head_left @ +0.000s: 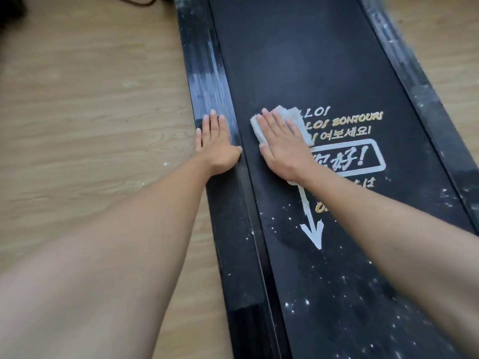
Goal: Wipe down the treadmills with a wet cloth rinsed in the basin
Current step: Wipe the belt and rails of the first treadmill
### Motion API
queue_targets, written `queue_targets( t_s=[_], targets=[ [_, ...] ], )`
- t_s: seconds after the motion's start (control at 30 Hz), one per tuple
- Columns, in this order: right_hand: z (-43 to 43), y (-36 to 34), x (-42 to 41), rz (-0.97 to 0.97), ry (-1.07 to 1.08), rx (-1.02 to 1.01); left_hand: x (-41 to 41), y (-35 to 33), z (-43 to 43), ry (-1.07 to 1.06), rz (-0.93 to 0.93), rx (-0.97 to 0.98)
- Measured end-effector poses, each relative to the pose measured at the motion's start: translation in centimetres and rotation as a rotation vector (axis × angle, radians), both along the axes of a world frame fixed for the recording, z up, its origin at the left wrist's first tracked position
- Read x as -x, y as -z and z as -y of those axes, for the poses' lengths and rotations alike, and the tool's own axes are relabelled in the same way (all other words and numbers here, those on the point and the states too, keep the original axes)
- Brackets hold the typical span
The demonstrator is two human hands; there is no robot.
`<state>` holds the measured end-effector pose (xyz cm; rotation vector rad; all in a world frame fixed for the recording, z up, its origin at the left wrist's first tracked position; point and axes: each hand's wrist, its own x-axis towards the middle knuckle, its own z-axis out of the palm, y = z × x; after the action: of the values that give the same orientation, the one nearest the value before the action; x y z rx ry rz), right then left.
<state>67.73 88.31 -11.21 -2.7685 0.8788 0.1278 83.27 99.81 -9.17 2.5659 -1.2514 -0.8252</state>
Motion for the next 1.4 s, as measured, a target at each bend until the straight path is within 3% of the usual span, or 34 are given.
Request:
queue_targets(
  t_s=[0.17, 0.27, 0.4, 0.5, 0.6, 0.7, 0.87, 0.93, 1.23, 1.3, 1.4],
  targets=[
    [-13.9, -0.5, 11.6, -0.023, -0.115, -0.084, 2.4, -1.4, -5.2, -0.033, -0.028, 0.135],
    [-19.9, -0.7, 18.8, -0.05, -0.181, -0.061, 6.7, -1.4, -10.1, 0.06, -0.067, 0.061],
    [-13.6, 1.2, 11.7, -0.022, -0.078, 0.018, 7.8, -1.3, -11.8, 0.218, -0.03, -0.127],
    [-4.6, 1.7, 0.5, 0.013, 0.056, 0.021, 7.9, -0.5, -11.5, 0.215, -0.004, -0.13],
    [0.9, 1.3, -6.1, -0.023, 0.019, 0.043, 8.7, -0.8, -10.7, 0.167, 0.107, -0.142],
    [-2.7, 1.3, -2.3, 0.013, -0.015, 0.057, 8.9, -1.7, -10.1, 0.135, 0.092, -0.137],
    [-20.3, -0.1, 18.3, 0.002, -0.169, -0.026, 8.9, -3.6, -10.8, 0.123, 0.034, -0.134],
    [-21.5, 0.1, 21.2, -0.052, -0.19, -0.052, 9.1, -4.0, -10.4, 0.15, 0.043, -0.159],
    [1.9, 1.5, -4.2, 0.007, 0.12, 0.013, 9.5, -2.8, -9.7, 0.152, 0.102, -0.229],
    [1.3, 1.2, -4.2, -0.007, 0.133, 0.0, 9.3, -2.6, -9.9, 0.151, 0.084, -0.227],
    [-7.4, 1.1, 5.8, -0.009, 0.095, -0.038, 9.5, -2.9, -9.8, 0.16, 0.095, -0.232]
  ],
)
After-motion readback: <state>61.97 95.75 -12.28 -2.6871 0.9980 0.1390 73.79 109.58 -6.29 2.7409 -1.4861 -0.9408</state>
